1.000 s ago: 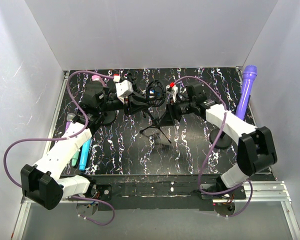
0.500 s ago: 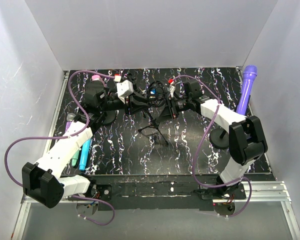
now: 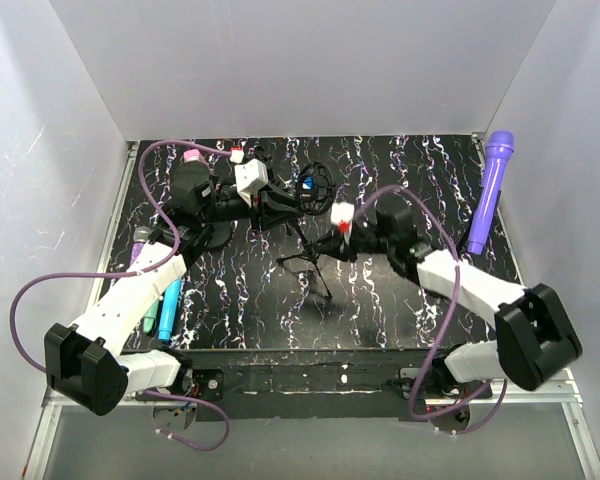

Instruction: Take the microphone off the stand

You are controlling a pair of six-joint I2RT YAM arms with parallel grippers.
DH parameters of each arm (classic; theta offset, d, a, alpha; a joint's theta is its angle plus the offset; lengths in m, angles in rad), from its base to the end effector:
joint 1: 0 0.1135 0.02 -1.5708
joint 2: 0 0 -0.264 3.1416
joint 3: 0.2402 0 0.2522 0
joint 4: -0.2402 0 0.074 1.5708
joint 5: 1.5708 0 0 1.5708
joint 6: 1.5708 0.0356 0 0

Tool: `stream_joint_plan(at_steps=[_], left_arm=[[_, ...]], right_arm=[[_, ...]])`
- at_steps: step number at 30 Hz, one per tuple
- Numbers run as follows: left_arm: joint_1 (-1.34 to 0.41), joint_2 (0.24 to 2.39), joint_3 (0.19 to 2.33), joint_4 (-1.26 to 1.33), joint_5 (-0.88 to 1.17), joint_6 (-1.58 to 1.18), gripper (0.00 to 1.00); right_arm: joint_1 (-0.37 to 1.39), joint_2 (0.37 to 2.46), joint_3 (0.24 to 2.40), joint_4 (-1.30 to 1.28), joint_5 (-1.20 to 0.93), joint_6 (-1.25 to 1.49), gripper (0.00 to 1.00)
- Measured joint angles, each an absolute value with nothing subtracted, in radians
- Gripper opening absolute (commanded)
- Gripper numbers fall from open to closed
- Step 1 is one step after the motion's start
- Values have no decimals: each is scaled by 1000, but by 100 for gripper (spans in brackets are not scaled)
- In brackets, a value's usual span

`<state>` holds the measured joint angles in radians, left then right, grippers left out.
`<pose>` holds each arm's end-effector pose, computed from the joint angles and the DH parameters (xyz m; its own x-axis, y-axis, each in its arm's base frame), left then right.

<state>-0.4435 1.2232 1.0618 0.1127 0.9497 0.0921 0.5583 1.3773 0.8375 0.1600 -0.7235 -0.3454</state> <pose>0.2370 -0.1446 0.3770 0.0467 0.0371 -0.9982 0.9833 0.1744 0.0524 0.2451 0.1809 0.2608 0.0151 -0.2897 -0.9570 -0.9707 0.2252 -0.0835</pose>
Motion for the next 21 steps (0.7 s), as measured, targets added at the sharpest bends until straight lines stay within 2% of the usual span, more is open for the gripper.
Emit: stream_joint_plan(at_steps=[5, 6, 7, 9, 11, 14, 21], left_arm=[[-444, 1223, 1063, 109, 945, 82, 0], [-443, 1223, 1063, 109, 941, 82, 0], [-442, 1223, 1064, 109, 936, 83, 0], [-441, 1223, 1066, 109, 927, 83, 0], [-441, 1223, 1067, 107, 923, 84, 0], [-441, 1224, 1069, 103, 923, 86, 0], [-441, 1249, 1095, 87, 923, 94, 0]], right_arm=[[629, 1304, 554, 624, -626, -790, 4], [634, 1312, 529, 689, -614, -847, 13], [638, 1321, 514, 734, -604, -888, 26], [643, 1329, 497, 781, -576, -947, 42], [645, 1314, 498, 752, -551, -967, 48], [630, 1233, 547, 552, -530, -921, 54], [599, 1129, 737, 199, -491, -556, 54]])
